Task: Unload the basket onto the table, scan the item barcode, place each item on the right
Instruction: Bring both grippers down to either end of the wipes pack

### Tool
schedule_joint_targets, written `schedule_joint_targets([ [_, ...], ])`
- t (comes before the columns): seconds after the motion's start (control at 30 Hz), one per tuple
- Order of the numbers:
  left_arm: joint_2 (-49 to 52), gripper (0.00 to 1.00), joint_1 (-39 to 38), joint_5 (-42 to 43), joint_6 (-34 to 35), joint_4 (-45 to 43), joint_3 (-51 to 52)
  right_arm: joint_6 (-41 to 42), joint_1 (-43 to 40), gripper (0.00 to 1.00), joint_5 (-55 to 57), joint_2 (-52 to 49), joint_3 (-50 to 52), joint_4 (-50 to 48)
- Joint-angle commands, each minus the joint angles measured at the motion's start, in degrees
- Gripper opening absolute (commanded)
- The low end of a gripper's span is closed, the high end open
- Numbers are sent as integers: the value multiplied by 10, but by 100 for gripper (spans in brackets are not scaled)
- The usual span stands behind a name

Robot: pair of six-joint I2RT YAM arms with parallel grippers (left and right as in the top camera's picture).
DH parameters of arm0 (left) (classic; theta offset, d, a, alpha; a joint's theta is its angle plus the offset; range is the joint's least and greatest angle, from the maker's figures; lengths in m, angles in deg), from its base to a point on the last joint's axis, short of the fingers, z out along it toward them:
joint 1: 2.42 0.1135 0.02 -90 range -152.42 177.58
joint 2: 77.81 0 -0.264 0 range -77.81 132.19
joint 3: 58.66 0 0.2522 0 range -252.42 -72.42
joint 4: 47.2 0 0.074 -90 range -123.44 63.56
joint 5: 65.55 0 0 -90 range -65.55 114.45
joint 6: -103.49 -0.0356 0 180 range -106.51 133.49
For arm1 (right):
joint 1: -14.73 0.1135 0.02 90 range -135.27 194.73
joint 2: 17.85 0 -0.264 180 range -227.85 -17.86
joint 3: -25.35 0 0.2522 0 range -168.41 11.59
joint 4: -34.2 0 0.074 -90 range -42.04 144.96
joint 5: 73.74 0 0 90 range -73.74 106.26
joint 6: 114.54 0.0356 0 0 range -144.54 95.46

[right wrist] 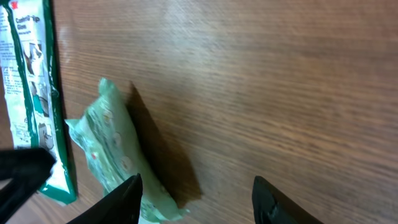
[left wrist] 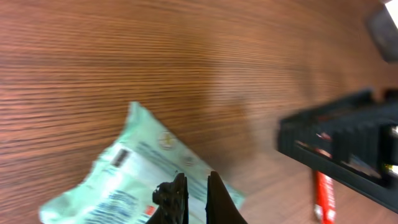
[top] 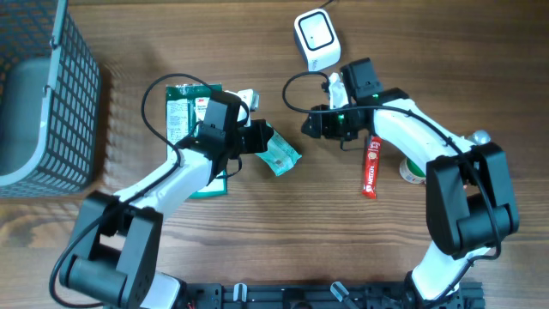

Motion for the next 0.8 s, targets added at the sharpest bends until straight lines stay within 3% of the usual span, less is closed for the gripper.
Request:
schedule_joint_targets([
  [0.0, 30, 4, 0, -53, 8, 13, -1, 10, 3, 58, -41, 17, 20, 2],
  [0.47, 16, 4, 4, -50, 96, 186, -1, 21, 28, 60, -63, 17, 20, 35],
  [0.63, -74, 5, 19, -55, 89, 162, -1, 73, 36, 63, -63, 17, 20, 54],
  [0.77, -97, 4, 20, -64, 73, 75, -1, 91, 51, 66, -58, 17, 20, 40],
])
